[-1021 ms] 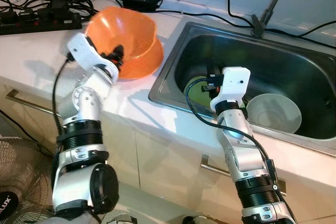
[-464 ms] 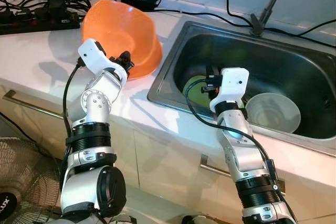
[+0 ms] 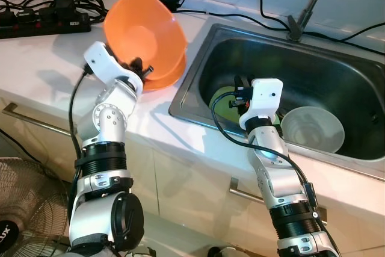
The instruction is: Kitchen organization
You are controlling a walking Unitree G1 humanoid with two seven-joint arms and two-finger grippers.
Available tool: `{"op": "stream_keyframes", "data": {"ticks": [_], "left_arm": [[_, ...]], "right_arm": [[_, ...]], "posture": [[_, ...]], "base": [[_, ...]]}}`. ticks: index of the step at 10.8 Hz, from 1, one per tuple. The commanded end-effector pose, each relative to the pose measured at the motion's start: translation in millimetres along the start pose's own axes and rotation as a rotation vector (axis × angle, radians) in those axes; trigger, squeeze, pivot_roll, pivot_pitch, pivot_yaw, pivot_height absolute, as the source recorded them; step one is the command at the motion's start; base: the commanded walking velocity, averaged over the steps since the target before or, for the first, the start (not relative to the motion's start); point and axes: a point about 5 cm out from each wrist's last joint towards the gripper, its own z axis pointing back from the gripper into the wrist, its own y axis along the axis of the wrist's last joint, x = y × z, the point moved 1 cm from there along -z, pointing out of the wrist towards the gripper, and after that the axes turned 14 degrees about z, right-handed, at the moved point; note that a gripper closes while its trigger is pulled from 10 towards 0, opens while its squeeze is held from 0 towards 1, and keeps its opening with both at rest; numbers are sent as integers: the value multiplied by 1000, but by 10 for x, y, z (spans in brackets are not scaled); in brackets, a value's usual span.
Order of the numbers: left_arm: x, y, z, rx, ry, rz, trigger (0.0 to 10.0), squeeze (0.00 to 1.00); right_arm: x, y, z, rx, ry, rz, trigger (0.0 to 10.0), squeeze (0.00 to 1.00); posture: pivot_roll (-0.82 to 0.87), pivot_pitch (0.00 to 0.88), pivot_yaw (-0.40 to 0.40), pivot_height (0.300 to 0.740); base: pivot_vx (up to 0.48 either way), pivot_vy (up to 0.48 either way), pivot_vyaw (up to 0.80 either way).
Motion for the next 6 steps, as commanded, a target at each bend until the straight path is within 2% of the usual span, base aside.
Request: {"op": "stream_keyframes", "data": {"ticks": [1,4,6], "left_arm": [[-14,-52,4,-11,14,-36,0,0],[46,-31,12,9,-17,-38,0,0],[239,93,63,107,-149,-75,0,0]], "right_arm": [[18,-14,4,-9,-3,14,10000,0],[18,-14,-1,-11,-6,13,10000,0],[21,-19,-1,-13,-8,13,10000,0]], "posture": [[36,74,-70,740],[37,75,-69,740],[39,76,-69,740]], "base": [[0,0,0],[0,0,0],[0,0,0]]}}
